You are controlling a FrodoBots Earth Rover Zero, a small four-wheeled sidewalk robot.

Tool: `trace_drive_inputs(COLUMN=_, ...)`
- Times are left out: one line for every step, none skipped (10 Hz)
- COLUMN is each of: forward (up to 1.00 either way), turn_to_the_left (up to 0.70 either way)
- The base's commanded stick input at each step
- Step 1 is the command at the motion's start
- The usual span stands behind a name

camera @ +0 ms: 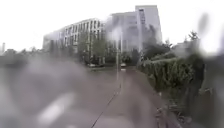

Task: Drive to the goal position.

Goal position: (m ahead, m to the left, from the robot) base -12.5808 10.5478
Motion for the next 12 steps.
trace_drive_inputs(forward=0.00, turn_to_the_left=0.70)
trace_drive_inputs(forward=0.00, turn_to_the_left=0.70)
trace_drive_inputs(forward=0.00, turn_to_the_left=0.70)
trace_drive_inputs(forward=0.00, turn_to_the_left=0.70)
trace_drive_inputs(forward=0.00, turn_to_the_left=0.70)
trace_drive_inputs(forward=0.00, turn_to_the_left=0.70)
trace_drive_inputs(forward=0.00, turn_to_the_left=0.70)
trace_drive_inputs(forward=0.00, turn_to_the_left=0.70)
trace_drive_inputs(forward=0.00, turn_to_the_left=0.70)
trace_drive_inputs(forward=0.00, turn_to_the_left=0.70)
trace_drive_inputs(forward=0.00, turn_to_the_left=0.70)
trace_drive_inputs(forward=0.00, turn_to_the_left=0.70)
